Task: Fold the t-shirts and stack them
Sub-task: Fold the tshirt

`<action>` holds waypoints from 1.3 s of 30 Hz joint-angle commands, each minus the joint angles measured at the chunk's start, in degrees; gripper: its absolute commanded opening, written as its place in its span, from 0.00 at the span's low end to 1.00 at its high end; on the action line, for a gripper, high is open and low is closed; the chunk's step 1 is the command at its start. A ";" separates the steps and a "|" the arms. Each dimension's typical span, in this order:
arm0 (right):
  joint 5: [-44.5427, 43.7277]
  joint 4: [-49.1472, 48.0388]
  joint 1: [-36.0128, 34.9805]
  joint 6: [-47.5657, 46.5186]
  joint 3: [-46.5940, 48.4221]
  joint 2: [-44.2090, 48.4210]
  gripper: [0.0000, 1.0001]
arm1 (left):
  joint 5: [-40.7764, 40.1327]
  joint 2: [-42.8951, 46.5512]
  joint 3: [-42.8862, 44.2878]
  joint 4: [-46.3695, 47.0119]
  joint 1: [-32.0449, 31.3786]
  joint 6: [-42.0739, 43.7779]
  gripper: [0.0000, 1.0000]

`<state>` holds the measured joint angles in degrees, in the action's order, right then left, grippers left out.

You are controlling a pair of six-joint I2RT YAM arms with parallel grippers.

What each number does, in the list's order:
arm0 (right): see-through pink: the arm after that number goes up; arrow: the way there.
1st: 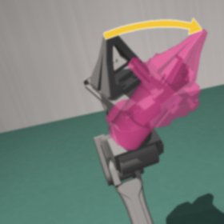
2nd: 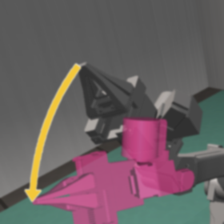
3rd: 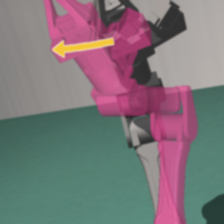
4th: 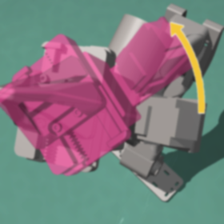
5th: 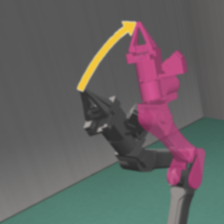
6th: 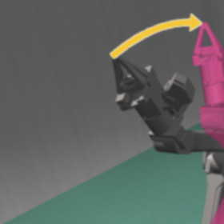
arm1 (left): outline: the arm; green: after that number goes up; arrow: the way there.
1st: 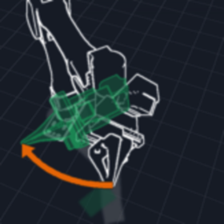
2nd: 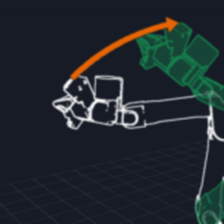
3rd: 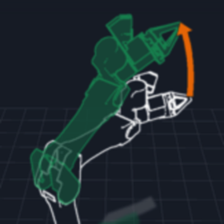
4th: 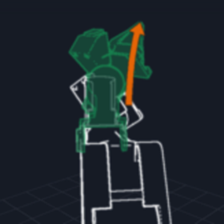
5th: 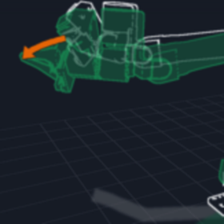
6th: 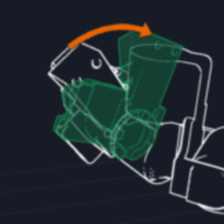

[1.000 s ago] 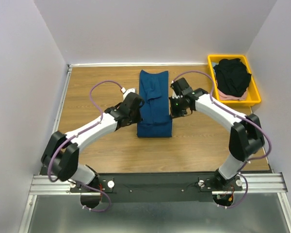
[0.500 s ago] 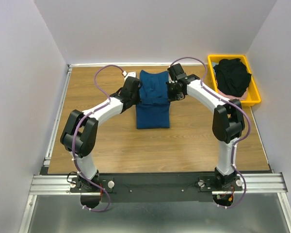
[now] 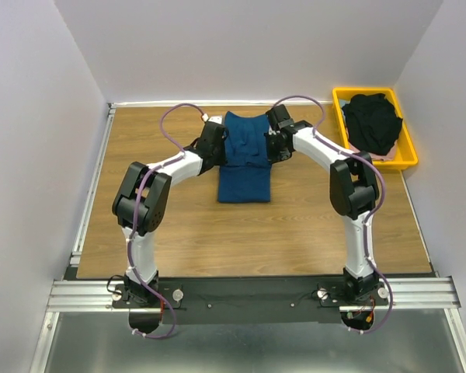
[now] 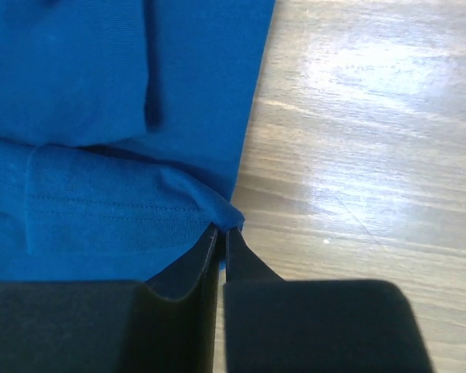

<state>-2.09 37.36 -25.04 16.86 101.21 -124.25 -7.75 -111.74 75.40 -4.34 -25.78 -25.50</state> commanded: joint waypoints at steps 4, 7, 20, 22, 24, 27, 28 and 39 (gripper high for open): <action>3.21 -0.54 0.43 0.80 2.77 0.75 0.29 | -1.03 2.84 -0.33 1.53 0.64 0.89 0.60; 2.45 -0.71 -0.44 1.77 1.63 3.21 0.39 | -2.53 7.49 -3.23 1.09 0.12 -0.17 0.62; 2.72 -4.67 -6.34 4.75 -3.56 4.98 0.17 | 3.44 10.41 -10.97 -6.65 -7.96 1.77 0.31; 2.35 -5.63 -6.95 5.11 -4.44 5.50 0.18 | 4.66 9.18 -11.23 -6.82 -8.85 1.59 0.31; 3.57 -6.34 -6.96 5.28 -4.70 4.81 0.18 | 5.98 7.95 -12.11 -6.82 -9.20 1.33 0.31; 5.25 -7.48 -7.04 6.51 -5.58 2.79 0.18 | 7.39 6.54 -12.90 -6.74 -9.46 1.24 0.28; 5.08 -8.00 -7.04 6.86 -5.84 2.43 0.18 | 7.40 6.28 -13.17 -6.82 -9.55 1.33 0.28; -0.37 -9.42 -5.64 6.78 5.56 -5.82 0.17 | 7.48 4.87 -15.72 -7.61 -9.64 2.47 0.28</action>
<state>1.06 29.58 -31.59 23.35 100.64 -127.72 -1.65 -104.84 62.15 -9.02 -35.27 -24.27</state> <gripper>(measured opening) 0.176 0.277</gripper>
